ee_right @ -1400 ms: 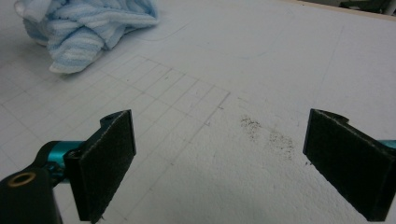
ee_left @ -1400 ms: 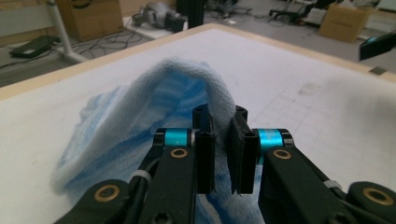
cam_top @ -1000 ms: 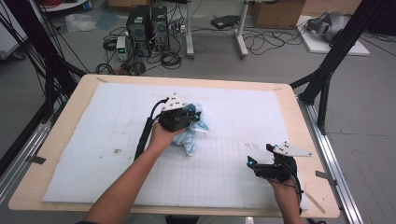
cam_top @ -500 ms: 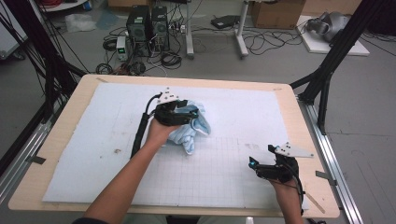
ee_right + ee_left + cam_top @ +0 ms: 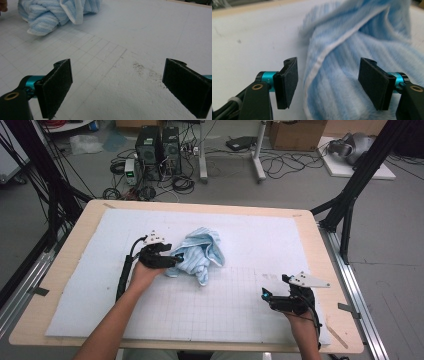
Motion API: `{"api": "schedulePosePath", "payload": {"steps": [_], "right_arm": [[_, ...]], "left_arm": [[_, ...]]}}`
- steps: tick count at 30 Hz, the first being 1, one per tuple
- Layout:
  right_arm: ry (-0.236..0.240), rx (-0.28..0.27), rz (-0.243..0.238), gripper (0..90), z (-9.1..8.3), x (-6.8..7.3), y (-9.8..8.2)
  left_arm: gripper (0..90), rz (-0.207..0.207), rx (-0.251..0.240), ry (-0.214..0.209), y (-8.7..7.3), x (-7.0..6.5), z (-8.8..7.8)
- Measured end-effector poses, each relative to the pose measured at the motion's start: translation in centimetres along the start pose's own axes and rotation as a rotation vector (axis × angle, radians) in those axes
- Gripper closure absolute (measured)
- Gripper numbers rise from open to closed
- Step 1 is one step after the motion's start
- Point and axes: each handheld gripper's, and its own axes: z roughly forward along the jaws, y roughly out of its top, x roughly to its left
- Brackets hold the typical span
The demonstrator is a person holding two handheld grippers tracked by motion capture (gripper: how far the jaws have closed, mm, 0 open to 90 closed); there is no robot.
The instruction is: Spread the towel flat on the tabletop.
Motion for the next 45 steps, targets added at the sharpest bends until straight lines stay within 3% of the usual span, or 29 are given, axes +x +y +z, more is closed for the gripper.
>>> {"api": "schedulePosePath", "payload": {"steps": [2,3,5,7,9,10,11,18,24,28,29,30,32,33,37,41,43,45], "right_arm": [[0.009,0.002,-0.002,8.3,0.2,0.2,0.1],[0.011,0.004,-0.008,8.3,0.4,0.3,0.1],[0.018,0.011,-0.011,8.3,0.7,0.6,0.2],[0.03,0.02,-0.013,8.3,1.1,0.9,0.3],[0.034,0.029,-0.026,8.3,1.5,1.1,0.4],[0.039,0.035,-0.028,8.3,1.6,1.2,0.4],[0.039,0.035,-0.028,8.3,1.6,1.2,0.4],[0.049,0.051,-0.046,8.3,2.5,1.9,0.8],[0.058,0.065,-0.051,8.3,3.4,2.5,1.1],[0.053,0.061,-0.052,8.3,3.4,2.4,1.2],[0.053,0.062,-0.048,8.3,3.3,2.4,1.2],[0.048,0.058,-0.045,8.3,3.3,2.3,1.2],[0.049,0.059,-0.045,8.3,3.3,2.2,1.2],[0.05,0.058,-0.046,8.3,3.3,2.2,1.2],[0.05,0.059,-0.05,8.3,3.3,2.3,1.1],[0.05,0.054,-0.052,8.3,3.1,2.2,1.1],[0.048,0.051,-0.051,8.3,3.0,2.1,1.1],[0.049,0.046,-0.045,8.3,2.9,2.0,1.1]], "left_arm": [[55.7,0.013,0.046,-0.012,-0.3,0.0,0.4],[55.7,0.03,0.06,-0.022,-0.4,-0.2,0.5],[78.7,0.068,0.046,-0.023,-0.4,-0.6,0.1],[82.2,0.025,0.017,-0.075,-0.2,-0.6,-0.8],[82.3,0.008,-0.034,-0.081,-0.2,-0.6,-2.0],[82.3,-0.019,-0.077,-0.092,-0.5,-0.5,-3.5],[82.3,-0.019,-0.077,-0.092,-0.5,-0.5,-3.5],[82.3,-0.042,-0.148,-0.065,-2.6,0.7,-8.2],[82.1,-0.072,-0.116,-0.014,-4.9,2.2,-10.5],[78.8,-0.076,-0.085,-0.005,-5.4,2.7,-11.3],[73.2,-0.067,-0.081,0.013,-5.2,2.6,-11.3],[53.9,-0.066,-0.082,0.027,-5.0,2.4,-11.4],[51.5,-0.04,-0.102,0.028,-4.5,1.9,-11.4],[47.8,-0.027,-0.117,0.023,-4.0,1.5,-11.3],[38.5,0.006,-0.155,-0.07,-1.9,-0.4,-10.0],[36.7,0.05,-0.148,-0.168,0.1,-3.0,-7.3],[35.2,0.052,-0.135,-0.172,0.7,-4.1,-5.8],[32.9,0.069,-0.113,-0.144,1.0,-4.9,-4.5]]}}
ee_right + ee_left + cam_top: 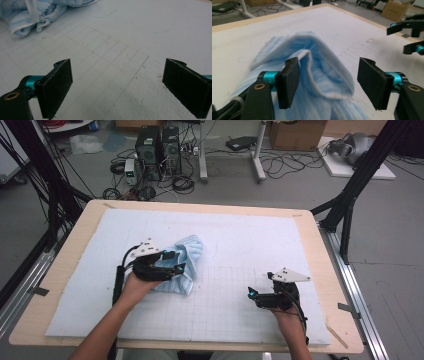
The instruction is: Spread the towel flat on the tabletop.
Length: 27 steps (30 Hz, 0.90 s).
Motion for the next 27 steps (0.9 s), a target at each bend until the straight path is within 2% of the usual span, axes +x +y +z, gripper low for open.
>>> {"api": "schedulePosePath", "payload": {"steps": [1,3,4,5,6,7,8,9,10,11,15,17,25,27], "right_arm": [[0.0,-0.004,-0.002,8.3,0.0,0.0,0.0],[0.0,-0.004,0.0,8.3,-0.1,0.0,0.0],[0.0,-0.004,0.0,8.3,-0.1,0.0,0.0],[0.0,-0.006,-0.001,8.3,0.0,0.0,0.0],[0.004,-0.001,0.003,8.3,0.0,0.0,0.0],[0.004,-0.001,0.003,8.3,0.0,0.0,0.0],[0.003,-0.001,0.002,8.3,0.0,0.0,0.0],[0.003,0.0,0.001,8.3,0.0,0.0,0.0],[0.004,0.0,0.0,8.3,0.0,0.0,0.0],[0.004,-0.001,0.003,8.3,0.0,0.1,0.0],[0.005,-0.003,-0.003,8.3,0.1,0.0,0.0],[0.009,0.004,0.001,8.3,0.2,0.1,0.0],[0.027,0.026,-0.02,8.3,1.3,0.9,0.5],[0.018,0.026,-0.028,8.3,1.7,1.1,0.8]], "left_arm": [[30.7,0.003,0.009,0.008,0.0,-0.2,0.5],[30.3,0.029,0.061,0.062,0.1,-0.5,2.0],[30.3,0.029,0.067,0.076,0.0,-0.6,2.5],[34.3,0.049,0.098,0.109,-0.1,-0.6,3.1],[42.5,0.06,0.115,0.128,-0.1,-0.6,3.5],[42.5,0.068,0.128,0.139,-0.2,-0.6,3.8],[56.3,0.088,0.136,0.136,-0.2,-0.5,4.0],[69.7,0.091,0.126,0.125,-0.2,-0.3,4.1],[77.8,0.071,0.107,0.119,-0.2,-0.1,4.0],[80.1,0.047,0.082,0.105,-0.1,0.2,3.7],[80.7,-0.047,-0.017,0.093,0.4,1.9,1.9],[80.7,-0.066,-0.052,0.114,0.6,2.8,0.8],[80.6,-0.136,-0.112,0.204,0.3,6.4,-2.8],[80.6,-0.149,-0.121,0.227,0.1,7.1,-3.5]]}}
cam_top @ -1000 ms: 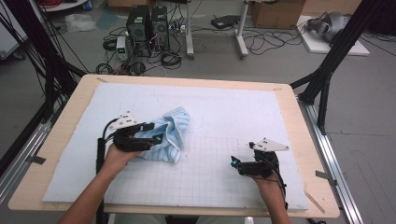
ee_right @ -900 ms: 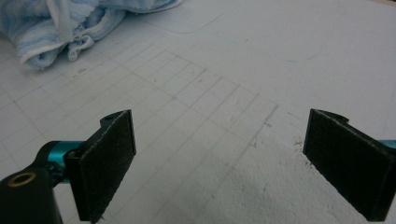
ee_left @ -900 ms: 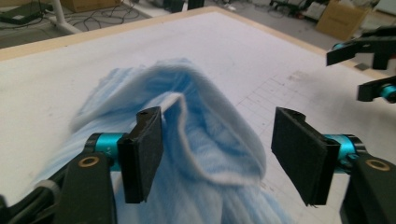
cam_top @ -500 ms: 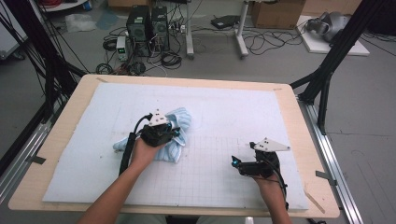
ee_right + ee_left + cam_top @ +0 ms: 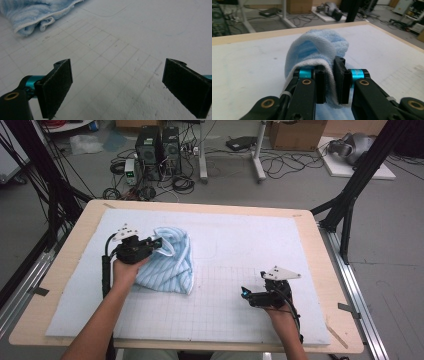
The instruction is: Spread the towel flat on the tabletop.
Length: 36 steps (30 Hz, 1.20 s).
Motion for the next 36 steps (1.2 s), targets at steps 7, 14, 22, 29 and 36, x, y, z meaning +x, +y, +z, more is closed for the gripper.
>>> {"api": "schedulePosePath", "payload": {"steps": [7,14,22,29,36], "right_arm": [[0.028,0.003,-0.016,8.3,2.0,1.4,1.7],[0.135,0.022,-0.056,21.6,5.2,4.1,3.9],[0.247,0.017,-0.122,34.2,8.4,7.4,5.8],[0.311,0.081,-0.199,48.2,11.5,10.3,6.1],[0.319,0.112,-0.222,85.0,11.3,9.4,6.1]], "left_arm": [[79.0,-0.048,0.029,0.061,-1.0,3.2,-1.2],[42.8,-0.05,-0.012,0.101,-1.0,3.4,-2.8],[40.6,-0.027,-0.028,0.075,-3.2,4.3,-4.8],[41.0,-0.029,-0.023,0.059,-3.4,4.5,-5.2],[42.4,-0.011,-0.005,0.052,-3.9,4.1,-4.8]]}}
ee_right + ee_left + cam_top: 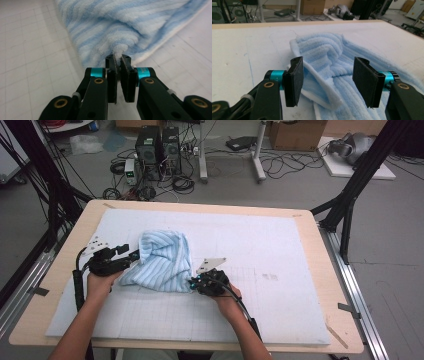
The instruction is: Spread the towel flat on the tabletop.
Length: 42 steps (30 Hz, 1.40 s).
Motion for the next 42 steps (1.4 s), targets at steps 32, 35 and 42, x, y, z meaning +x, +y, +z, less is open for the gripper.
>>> {"api": "schedulePosePath", "payload": {"steps": [32,35,42], "right_arm": [[-0.055,-0.142,-0.061,49.4,-10.1,1.9,-5.3],[0.009,-0.089,-0.12,49.4,-7.9,2.8,-4.6],[-0.015,0.04,-0.192,49.2,-3.8,2.9,-3.9]], "left_arm": [[42.6,0.055,0.023,-0.057,-0.2,-1.9,1.2],[42.7,0.055,0.025,-0.059,-0.2,-1.9,1.2],[42.7,0.043,0.022,-0.053,-0.3,-1.7,1.1]]}}
